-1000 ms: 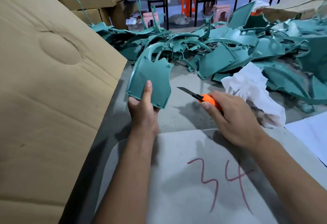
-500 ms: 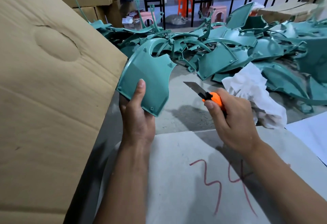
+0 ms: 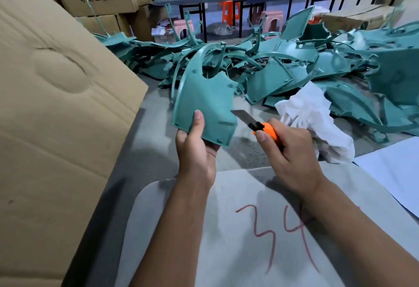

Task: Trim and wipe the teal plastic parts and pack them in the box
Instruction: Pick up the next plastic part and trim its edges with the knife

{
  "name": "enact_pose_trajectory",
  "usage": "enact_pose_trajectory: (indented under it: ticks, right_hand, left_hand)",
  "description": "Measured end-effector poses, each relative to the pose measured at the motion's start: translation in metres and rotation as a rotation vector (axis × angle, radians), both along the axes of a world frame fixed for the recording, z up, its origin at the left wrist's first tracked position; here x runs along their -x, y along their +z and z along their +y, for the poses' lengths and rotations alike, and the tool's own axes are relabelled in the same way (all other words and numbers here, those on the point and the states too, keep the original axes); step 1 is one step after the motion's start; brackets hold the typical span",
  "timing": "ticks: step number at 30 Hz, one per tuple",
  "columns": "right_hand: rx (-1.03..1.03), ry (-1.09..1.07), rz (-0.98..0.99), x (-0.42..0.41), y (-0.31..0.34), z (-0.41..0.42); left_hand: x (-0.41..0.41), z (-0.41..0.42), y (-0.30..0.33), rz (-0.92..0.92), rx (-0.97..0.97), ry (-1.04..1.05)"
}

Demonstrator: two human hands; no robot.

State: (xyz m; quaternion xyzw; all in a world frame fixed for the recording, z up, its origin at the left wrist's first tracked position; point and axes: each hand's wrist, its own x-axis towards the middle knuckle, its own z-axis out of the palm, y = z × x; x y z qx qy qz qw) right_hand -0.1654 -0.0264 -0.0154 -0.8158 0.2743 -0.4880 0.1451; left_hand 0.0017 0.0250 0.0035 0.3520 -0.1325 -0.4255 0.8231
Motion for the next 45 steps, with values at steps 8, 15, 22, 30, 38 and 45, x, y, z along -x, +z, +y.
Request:
enact_pose_trajectory:
  ticks: [8, 15, 22, 30, 38, 45]
  right_hand:
    - [0.005, 0.031, -0.064, 0.000, 0.003, 0.003]
    - [0.051, -0.024, -0.116, 0.002, 0.003, 0.004]
    - [0.000, -0.011, 0.159, 0.003, 0.000, -0.002]
    - [-0.093, -0.398, 0.132, 0.008, 0.000, -0.012]
    - [0.112, -0.121, 0.241, -0.012, 0.002, 0.012]
    - [-0.086, -0.492, 0.155, 0.003, 0.002, -0.007]
  left_hand:
    - [-0.031, 0.016, 0.009, -0.216, 0.144, 0.048]
    - [0.008, 0.007, 0.003, -0.258, 0.077, -0.143]
    - [-0.005, -0.003, -0.005, 0.022, -0.220, -0.206]
    - [-0.020, 0.003, -0.002, -0.001, -0.157, -0.413]
    - [-0.011, -0.001, -0.005, 0.078, -0.261, -0.335]
    - [-0.012, 0.000, -0.005, -0.015, -0.308, -0.345]
